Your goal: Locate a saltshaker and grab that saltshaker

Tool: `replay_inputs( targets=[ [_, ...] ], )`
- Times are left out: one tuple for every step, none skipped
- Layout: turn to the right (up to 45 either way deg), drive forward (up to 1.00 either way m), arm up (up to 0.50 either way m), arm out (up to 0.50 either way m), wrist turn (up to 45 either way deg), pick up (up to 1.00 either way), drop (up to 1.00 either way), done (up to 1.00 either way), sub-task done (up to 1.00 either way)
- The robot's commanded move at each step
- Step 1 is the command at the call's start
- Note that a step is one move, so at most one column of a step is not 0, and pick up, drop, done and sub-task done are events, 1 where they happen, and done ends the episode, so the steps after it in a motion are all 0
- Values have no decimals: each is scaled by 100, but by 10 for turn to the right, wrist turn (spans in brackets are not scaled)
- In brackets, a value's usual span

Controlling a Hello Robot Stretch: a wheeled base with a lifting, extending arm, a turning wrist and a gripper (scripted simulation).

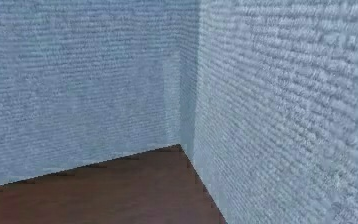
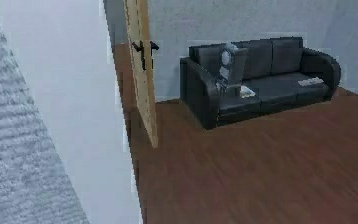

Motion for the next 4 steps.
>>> replay_inputs(
  targets=[
    [0,30,0,0,0,0,0,0,0],
    [-450,0,0,0,0,0,0,0,0],
    [-270,0,0,0,0,0,0,0,0],
    [0,100,0,0,0,0,0,0,0]
  ],
)
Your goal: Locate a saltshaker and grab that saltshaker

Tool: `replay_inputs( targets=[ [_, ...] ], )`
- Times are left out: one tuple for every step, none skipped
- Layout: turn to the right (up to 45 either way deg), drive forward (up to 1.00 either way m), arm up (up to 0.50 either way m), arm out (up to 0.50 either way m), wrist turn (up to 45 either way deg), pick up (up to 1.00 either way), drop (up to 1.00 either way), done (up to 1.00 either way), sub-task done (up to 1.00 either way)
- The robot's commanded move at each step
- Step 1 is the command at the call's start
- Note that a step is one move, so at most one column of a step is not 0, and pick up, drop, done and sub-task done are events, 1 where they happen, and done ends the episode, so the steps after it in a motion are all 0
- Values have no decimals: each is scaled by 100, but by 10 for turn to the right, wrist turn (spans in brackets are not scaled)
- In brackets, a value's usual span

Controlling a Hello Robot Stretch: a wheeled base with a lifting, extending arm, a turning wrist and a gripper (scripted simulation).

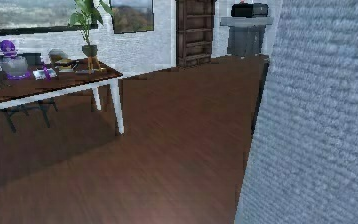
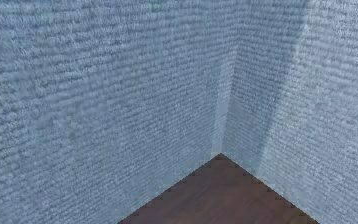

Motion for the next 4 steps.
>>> replay_inputs(
  targets=[
    [-30,0,0,0,0,0,0,0,0],
    [0,80,0,0,0,0,0,0,0],
    [30,0,0,0,0,0,0,0,0],
    [-450,0,0,0,0,0,0,0,0]
  ],
)
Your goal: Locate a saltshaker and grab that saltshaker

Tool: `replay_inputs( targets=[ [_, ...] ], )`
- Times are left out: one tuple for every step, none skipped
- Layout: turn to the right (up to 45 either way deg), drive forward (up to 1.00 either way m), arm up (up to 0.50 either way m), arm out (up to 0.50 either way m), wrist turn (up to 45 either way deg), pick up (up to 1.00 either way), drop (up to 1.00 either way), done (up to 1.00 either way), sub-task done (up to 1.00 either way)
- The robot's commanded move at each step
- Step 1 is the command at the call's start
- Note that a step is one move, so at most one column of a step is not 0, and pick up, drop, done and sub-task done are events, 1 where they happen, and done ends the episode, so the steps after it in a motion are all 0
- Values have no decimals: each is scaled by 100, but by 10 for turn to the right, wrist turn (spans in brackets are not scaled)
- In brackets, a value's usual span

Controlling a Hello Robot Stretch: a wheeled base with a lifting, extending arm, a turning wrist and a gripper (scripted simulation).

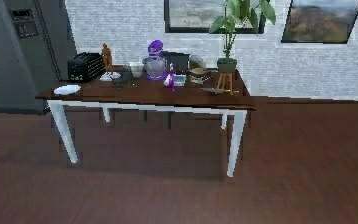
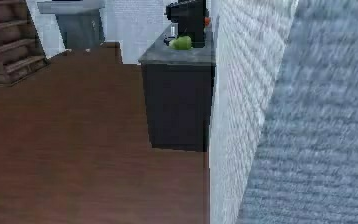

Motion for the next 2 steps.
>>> replay_inputs(
  targets=[
    [-450,0,0,0,0,0,0,0,0],
    [-360,0,0,0,0,0,0,0,0]
  ],
)
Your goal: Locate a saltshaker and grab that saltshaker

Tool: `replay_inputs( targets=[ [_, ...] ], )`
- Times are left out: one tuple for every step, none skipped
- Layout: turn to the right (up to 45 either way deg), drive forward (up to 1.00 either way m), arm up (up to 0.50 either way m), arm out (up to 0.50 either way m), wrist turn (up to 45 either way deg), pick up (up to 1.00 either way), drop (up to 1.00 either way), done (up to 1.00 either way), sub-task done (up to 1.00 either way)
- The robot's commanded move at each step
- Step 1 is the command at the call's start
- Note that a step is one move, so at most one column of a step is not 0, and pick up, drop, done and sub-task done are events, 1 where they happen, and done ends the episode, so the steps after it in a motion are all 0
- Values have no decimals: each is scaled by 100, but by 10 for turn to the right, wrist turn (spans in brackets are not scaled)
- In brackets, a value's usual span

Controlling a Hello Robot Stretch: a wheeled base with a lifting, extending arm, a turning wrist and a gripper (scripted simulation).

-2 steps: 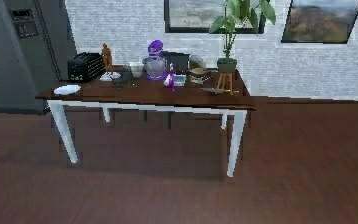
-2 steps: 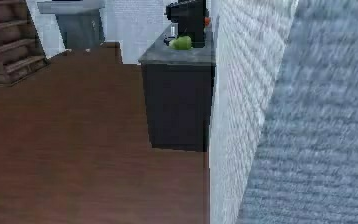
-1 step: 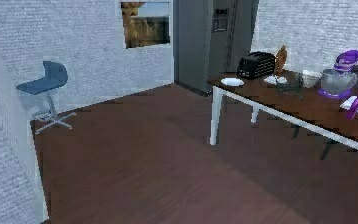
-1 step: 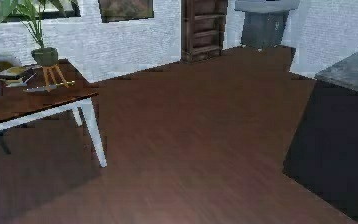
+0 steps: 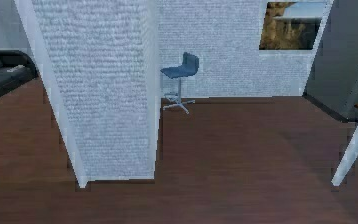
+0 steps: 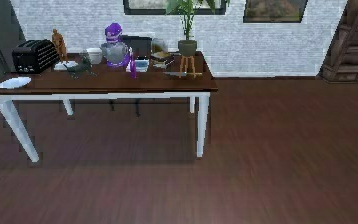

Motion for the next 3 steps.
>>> replay_inputs(
  targets=[
    [0,15,0,0,0,0,0,0,0],
    [450,0,0,0,0,0,0,0,0],
    [390,0,0,0,0,0,0,0,0]
  ],
)
